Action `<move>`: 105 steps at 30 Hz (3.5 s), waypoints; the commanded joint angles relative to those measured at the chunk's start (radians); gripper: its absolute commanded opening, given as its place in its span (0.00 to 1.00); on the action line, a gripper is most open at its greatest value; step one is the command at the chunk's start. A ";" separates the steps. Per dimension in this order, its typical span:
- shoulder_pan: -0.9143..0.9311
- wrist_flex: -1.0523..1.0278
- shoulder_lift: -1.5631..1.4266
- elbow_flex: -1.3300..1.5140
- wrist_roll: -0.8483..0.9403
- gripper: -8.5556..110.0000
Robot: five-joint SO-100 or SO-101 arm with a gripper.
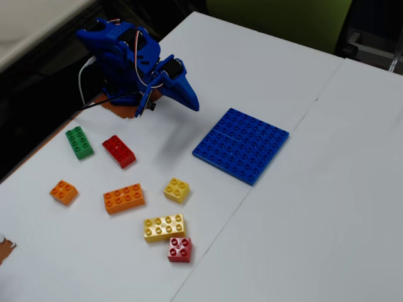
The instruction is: Pick up the 2x4 orange block and go up the 8x8 blue block.
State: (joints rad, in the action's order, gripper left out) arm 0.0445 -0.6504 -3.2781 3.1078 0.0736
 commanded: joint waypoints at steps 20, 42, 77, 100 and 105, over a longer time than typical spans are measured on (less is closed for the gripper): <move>0.000 0.008 -0.020 0.038 -0.008 0.07; 0.308 -0.400 0.588 -0.767 0.026 0.07; 0.894 -0.650 2.028 -2.071 0.227 0.13; 0.891 -0.568 2.232 -2.171 0.143 0.23; 0.874 -0.581 2.255 -2.171 0.147 0.24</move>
State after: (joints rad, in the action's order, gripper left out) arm 0.9357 -1.2303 -1.0140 0.9833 0.2194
